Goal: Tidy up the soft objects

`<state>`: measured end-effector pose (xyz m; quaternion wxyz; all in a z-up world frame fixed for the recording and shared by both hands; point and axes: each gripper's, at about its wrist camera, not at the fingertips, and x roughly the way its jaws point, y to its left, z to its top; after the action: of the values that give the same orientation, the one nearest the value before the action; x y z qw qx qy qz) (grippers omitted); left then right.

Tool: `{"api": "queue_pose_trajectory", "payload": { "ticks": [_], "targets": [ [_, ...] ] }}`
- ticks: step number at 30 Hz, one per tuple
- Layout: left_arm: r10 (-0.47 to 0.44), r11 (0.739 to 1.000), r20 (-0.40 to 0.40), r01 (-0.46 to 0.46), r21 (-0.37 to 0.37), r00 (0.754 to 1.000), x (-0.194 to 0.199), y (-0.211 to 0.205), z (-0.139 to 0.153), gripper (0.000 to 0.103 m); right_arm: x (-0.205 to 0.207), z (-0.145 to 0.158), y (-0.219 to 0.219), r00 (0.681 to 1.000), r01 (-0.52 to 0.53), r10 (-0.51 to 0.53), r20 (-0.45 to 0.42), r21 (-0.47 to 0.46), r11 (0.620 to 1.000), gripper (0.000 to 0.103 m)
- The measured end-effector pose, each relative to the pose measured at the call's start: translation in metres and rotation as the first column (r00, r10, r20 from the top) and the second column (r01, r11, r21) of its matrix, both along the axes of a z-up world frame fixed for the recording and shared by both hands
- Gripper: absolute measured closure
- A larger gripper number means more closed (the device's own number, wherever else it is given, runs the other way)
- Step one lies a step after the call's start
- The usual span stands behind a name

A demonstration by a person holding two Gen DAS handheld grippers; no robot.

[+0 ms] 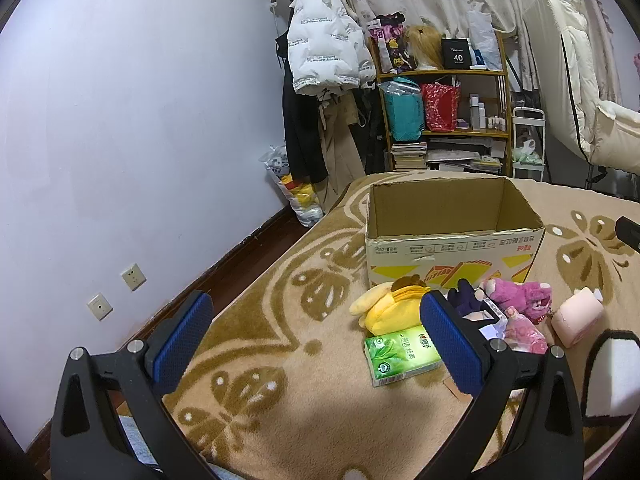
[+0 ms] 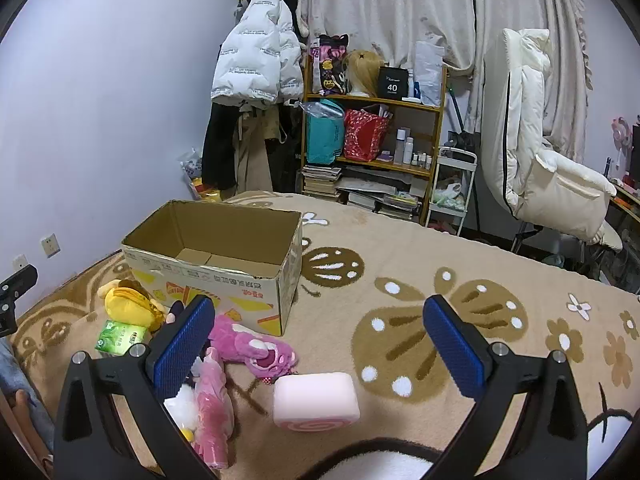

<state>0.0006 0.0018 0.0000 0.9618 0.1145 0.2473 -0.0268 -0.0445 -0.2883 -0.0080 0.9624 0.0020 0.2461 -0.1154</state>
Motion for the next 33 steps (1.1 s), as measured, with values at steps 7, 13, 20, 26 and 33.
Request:
{"api": "queue_pose_trajectory", "payload": {
  "ticks": [7, 13, 20, 26, 33],
  "targets": [
    [0.000, 1.000, -0.003, 0.000, -0.001, 1.000, 0.0010, 0.0004, -0.0013, 0.001, 0.0001, -0.0019, 0.0007, 1.000, -0.002, 0.002, 0.004, 0.004, 1.000, 0.000],
    [-0.002, 1.000, -0.002, 0.002, 0.000, 1.000, 0.0007, 0.0001, -0.0016, 0.001, -0.0002, 0.0008, 0.0004, 1.000, -0.003, 0.003, 0.005, 0.003, 1.000, 0.000],
    [-0.008, 1.000, -0.001, 0.008, 0.008, 1.000, 0.0006, -0.0013, -0.0025, 0.001, 0.0004, -0.0047, 0.0000, 1.000, -0.003, 0.003, -0.003, 0.003, 1.000, 0.000],
    [-0.008, 1.000, 0.000, 0.008, 0.008, 1.000, 0.0001, -0.0026, -0.0029, 0.000, 0.0014, -0.0047, 0.0008, 1.000, -0.007, 0.007, -0.010, 0.005, 1.000, 0.000],
    [-0.006, 1.000, -0.003, 0.006, 0.008, 1.000, 0.0008, -0.0012, -0.0026, 0.000, 0.0015, -0.0047, 0.0006, 1.000, -0.008, 0.008, -0.011, 0.007, 1.000, 0.000]
  ]
}}
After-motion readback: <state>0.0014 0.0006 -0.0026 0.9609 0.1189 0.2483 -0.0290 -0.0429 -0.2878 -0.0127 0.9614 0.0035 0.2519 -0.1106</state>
